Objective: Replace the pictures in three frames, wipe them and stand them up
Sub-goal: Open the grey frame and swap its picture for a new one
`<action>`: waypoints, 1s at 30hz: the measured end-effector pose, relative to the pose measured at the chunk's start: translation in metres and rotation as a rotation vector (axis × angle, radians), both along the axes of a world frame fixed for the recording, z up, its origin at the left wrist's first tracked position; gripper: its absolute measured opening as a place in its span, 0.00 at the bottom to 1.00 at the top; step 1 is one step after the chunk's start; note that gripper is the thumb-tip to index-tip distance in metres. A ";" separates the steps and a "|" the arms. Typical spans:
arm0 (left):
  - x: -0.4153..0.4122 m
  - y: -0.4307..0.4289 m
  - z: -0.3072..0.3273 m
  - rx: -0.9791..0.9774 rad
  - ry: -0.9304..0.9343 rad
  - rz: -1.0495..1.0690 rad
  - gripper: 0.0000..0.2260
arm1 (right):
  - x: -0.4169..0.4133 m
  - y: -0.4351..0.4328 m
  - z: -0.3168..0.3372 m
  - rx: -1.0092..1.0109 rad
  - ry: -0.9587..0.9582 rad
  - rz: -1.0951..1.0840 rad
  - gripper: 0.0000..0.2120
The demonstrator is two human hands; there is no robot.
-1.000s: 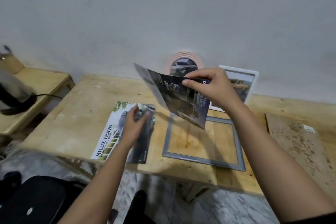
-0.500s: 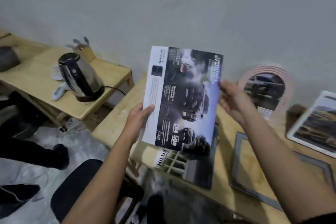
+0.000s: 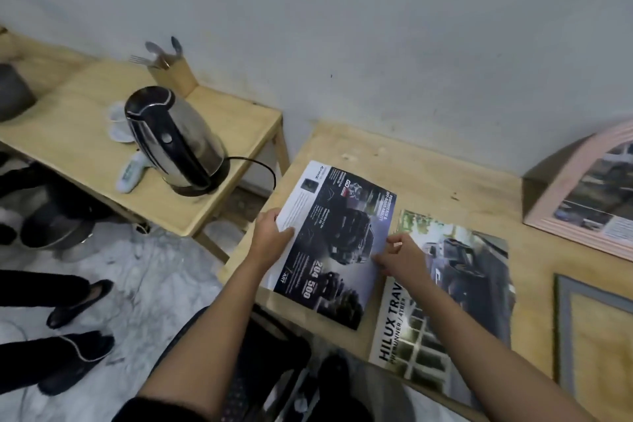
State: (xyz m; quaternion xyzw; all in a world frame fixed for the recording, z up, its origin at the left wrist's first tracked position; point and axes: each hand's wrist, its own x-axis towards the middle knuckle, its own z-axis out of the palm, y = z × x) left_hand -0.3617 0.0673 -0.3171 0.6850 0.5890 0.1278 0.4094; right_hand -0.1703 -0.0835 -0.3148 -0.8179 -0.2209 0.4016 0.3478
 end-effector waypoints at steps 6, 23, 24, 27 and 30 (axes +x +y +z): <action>-0.003 0.004 -0.020 0.079 0.100 -0.011 0.23 | -0.024 0.009 -0.017 0.018 -0.161 0.166 0.13; -0.012 -0.018 -0.038 0.261 0.497 -0.339 0.38 | -0.044 0.000 -0.020 0.038 -0.640 0.367 0.19; -0.004 -0.021 -0.035 0.274 0.462 -0.357 0.36 | -0.034 -0.007 -0.017 0.076 -0.617 0.287 0.17; 0.030 -0.039 -0.025 0.246 0.303 -0.377 0.32 | 0.007 -0.039 -0.010 0.087 -0.564 0.040 0.13; 0.070 -0.070 -0.018 0.212 0.142 -0.425 0.26 | 0.052 -0.085 -0.007 0.025 -0.506 -0.248 0.11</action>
